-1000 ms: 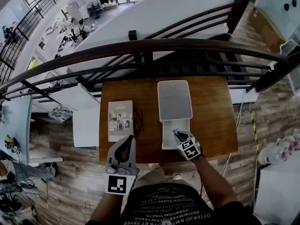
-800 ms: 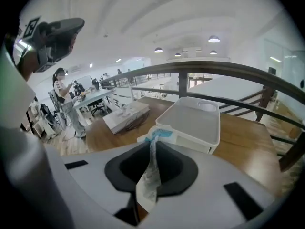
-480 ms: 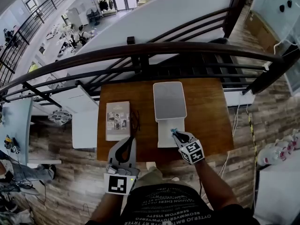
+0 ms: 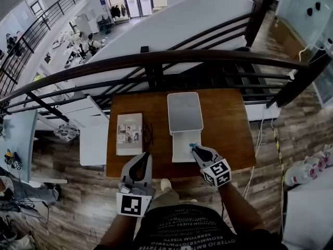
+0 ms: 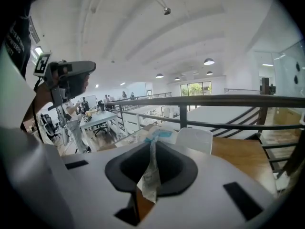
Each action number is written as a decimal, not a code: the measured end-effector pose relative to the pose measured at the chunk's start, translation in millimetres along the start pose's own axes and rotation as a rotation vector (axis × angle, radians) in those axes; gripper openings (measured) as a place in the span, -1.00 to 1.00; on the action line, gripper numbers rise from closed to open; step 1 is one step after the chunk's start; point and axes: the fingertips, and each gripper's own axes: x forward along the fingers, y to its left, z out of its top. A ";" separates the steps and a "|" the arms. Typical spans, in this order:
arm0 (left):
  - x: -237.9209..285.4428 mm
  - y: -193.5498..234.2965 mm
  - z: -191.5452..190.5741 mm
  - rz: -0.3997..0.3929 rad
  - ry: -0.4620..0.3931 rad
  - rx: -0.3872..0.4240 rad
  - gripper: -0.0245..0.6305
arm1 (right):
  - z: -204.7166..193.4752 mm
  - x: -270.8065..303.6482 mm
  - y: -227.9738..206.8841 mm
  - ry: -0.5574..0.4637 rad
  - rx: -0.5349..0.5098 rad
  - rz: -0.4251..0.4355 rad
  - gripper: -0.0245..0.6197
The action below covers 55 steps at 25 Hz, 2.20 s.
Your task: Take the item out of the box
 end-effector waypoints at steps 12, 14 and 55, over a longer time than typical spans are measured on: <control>-22.9 -24.1 13.2 0.004 -0.026 0.008 -0.91 | 56.5 -64.8 27.5 -0.131 -0.068 0.020 -0.82; -26.2 -28.0 15.2 0.006 -0.031 0.009 -0.91 | 65.2 -75.5 32.2 -0.152 -0.077 0.023 -0.82; -67.2 -72.6 22.1 0.015 -0.061 0.005 -0.91 | 123.4 -171.7 67.9 -0.293 -0.208 0.010 -0.83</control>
